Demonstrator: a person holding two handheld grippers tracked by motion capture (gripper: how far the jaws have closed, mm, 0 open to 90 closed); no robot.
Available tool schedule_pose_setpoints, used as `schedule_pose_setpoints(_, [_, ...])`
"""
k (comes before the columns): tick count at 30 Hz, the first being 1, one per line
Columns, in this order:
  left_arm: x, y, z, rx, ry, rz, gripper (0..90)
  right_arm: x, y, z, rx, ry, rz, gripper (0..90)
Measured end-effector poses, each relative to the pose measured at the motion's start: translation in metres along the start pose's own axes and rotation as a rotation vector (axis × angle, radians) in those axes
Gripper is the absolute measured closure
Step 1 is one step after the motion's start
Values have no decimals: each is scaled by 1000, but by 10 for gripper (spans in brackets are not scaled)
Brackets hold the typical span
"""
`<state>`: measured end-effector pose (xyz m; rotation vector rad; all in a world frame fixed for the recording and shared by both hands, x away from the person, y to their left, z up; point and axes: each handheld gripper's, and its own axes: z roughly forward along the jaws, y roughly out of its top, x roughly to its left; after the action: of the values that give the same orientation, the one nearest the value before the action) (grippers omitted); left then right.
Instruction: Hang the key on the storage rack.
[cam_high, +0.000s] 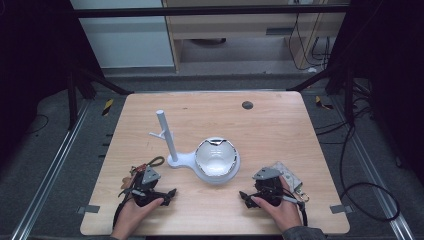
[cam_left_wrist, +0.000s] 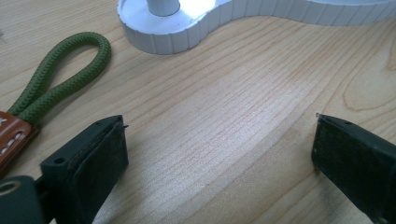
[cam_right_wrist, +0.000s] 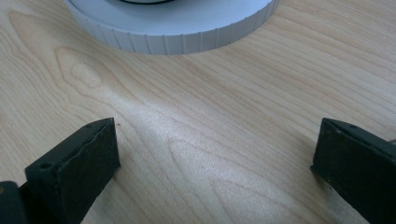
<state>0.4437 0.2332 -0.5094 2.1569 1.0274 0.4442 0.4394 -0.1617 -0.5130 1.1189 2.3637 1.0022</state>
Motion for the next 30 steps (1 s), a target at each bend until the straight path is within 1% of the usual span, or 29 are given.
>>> schedule_pose_setpoints(2, [0,0,0,-1,-3,-2,7,1,0,0,-1,-3,7,4])
schedule_pose_setpoints(4, [1,-1,-1,-3,-17,3,2,1,2,2,-1,-11,12,3])
schedule_pose_setpoints(5, [3,-1,-2,-8,-31,2,2,1,3,4,-1,-17,17,4])
schedule_pose_setpoints(6, [4,-2,-3,-17,-35,-13,7,0,4,4,-1,-22,20,3])
schedule_pose_setpoints(7, [4,-2,-3,-17,-35,-13,29,1,4,5,-1,-24,26,3])
schedule_pose_setpoints(8, [5,-3,-5,-33,-40,-37,62,1,4,5,0,-27,29,2])
schedule_pose_setpoints(9, [6,-3,-6,-48,-43,-55,62,1,4,5,0,-27,29,2])
schedule_pose_setpoints(10, [8,-1,-11,-49,-29,-39,61,1,4,5,-2,-29,20,3])
schedule_pose_setpoints(11, [8,-1,-11,-49,-29,-39,67,1,4,5,-2,-29,20,3])
schedule_pose_setpoints(12, [8,1,-15,-52,-24,-21,67,1,4,4,2,-24,32,3])
schedule_pose_setpoints(13, [10,7,-24,-43,-11,-4,73,1,4,4,0,-23,31,3])
schedule_pose_setpoints(14, [10,7,-24,-43,-11,-4,72,1,4,4,0,-23,31,3])
schedule_pose_setpoints(15, [15,14,-31,-30,2,4,69,0,4,4,-2,-24,22,3])
schedule_pose_setpoints(16, [15,14,-31,-30,2,4,69,0,4,4,-2,-24,21,3])
schedule_pose_setpoints(17, [18,17,-34,-16,8,6,69,0,4,4,-2,-24,21,3])
schedule_pose_setpoints(18, [21,21,-36,17,18,12,70,0,4,4,-2,-24,21,3])
schedule_pose_setpoints(19, [23,23,-38,31,33,18,70,0,4,4,-2,-25,22,2])
schedule_pose_setpoints(20, [26,25,-41,49,56,40,73,0,4,4,-1,-28,24,2])
schedule_pose_setpoints(21, [32,27,-47,75,68,60,79,1,4,4,0,-30,28,3])
schedule_pose_setpoints(22, [32,27,-47,75,68,60,74,1,4,4,0,-30,28,3])
schedule_pose_setpoints(23, [41,27,-49,93,61,49,69,1,4,4,0,-29,28,3])
schedule_pose_setpoints(24, [41,27,-49,93,61,49,66,1,4,4,0,-29,28,3])
schedule_pose_setpoints(26, [50,27,-50,113,85,40,66,1,3,3,2,-30,28,4])
schedule_pose_setpoints(28, [56,27,-55,97,109,35,82,1,3,3,0,-30,29,5])
schedule_pose_setpoints(30, [60,29,-60,89,106,38,84,1,3,3,0,-31,27,5])
